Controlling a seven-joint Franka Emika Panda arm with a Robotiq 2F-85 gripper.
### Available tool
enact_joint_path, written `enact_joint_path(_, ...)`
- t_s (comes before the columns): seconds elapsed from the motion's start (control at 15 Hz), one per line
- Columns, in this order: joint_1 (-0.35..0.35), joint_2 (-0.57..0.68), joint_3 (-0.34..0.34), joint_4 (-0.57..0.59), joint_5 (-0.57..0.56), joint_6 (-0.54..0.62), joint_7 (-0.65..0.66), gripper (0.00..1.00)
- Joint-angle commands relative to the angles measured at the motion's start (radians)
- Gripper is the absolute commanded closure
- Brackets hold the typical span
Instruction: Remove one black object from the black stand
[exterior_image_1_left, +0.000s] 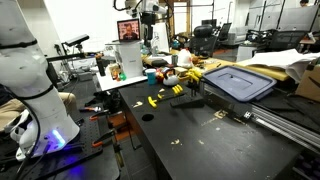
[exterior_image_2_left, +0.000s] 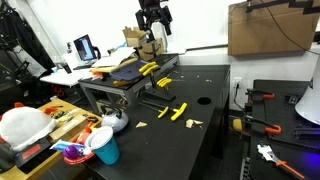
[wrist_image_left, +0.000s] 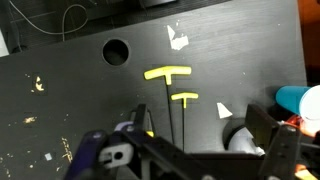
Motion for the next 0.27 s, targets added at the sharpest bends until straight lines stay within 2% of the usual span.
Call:
enact_joint_path(0.0, -0.001, 0.004, -0.001, 0.005, 0.014, -0.003, 0.0, 0.0)
enact_joint_path(0.2, -0.004, 0.007, -0.002, 0.008, 0.019, -0.003, 0.0, 0.0)
